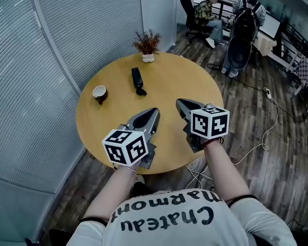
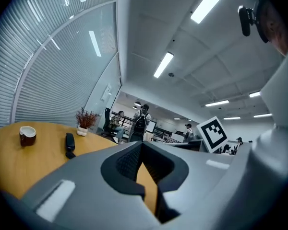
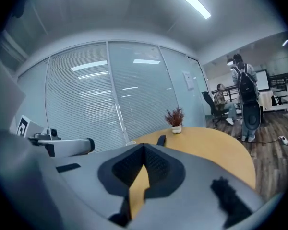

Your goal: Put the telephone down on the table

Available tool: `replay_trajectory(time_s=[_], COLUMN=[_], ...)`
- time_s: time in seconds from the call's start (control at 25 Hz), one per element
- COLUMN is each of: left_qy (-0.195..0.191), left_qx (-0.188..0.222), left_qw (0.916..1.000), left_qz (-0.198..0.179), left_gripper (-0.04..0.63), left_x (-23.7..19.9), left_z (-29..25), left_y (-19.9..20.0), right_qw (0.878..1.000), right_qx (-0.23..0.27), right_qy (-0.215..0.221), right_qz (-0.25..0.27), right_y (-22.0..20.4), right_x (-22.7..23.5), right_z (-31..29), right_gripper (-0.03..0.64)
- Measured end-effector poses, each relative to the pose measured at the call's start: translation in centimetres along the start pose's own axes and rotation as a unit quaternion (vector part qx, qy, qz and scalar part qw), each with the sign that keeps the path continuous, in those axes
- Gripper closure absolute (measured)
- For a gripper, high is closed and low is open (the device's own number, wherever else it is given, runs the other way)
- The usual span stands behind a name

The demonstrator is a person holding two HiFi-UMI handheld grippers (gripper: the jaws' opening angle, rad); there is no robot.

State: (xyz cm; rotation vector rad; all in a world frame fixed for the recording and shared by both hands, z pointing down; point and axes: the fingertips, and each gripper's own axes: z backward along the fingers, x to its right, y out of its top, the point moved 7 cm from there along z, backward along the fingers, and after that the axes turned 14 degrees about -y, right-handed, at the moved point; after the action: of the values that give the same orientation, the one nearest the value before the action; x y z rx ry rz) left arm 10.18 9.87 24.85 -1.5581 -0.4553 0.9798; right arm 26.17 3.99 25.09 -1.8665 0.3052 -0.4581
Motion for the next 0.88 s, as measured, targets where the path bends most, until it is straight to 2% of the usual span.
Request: replay_trajectory(time_s=[0.12, 0.28, 0.52, 0.68, 0.88], left_qy=[0.011, 0.018, 0.028, 0.029, 0.027], left_qx=[-0.014, -0.004, -0.012, -0.004, 0.009], left_qw=[0.9998, 0.9997, 0.9995, 0.9996, 0.9993], left_qz=[-0.012, 0.018, -0.003, -0.004, -0.022], left_gripper=[0.589, 0.589, 0.589, 0.589, 0.589], left_x=[1.9, 3.7, 8.1, 7.8, 7.6], left_z=[0.8, 1.8, 1.7, 1.5, 1.1], left_y=[-1.7, -2.4, -1.6, -1.2, 0.4], right_qw=[1.0, 1.0, 1.0, 0.999, 0.999], right_qx=[0.004, 0.001, -0.002, -0.007, 0.007], right_qy=[-0.004, -0.002, 0.007, 0.01, 0.008], right_qz=[0.013, 0.009, 0.021, 0.041, 0.043], right_y=[-1.0, -1.5, -0.8, -0.8, 0.1], right_x=[0.3, 0.3, 0.2, -0.3, 0.0], right_z=[2.2, 4.4, 8.3, 7.9, 7.9], right_gripper=[0.603, 0.603, 0.603, 0.603, 0.603])
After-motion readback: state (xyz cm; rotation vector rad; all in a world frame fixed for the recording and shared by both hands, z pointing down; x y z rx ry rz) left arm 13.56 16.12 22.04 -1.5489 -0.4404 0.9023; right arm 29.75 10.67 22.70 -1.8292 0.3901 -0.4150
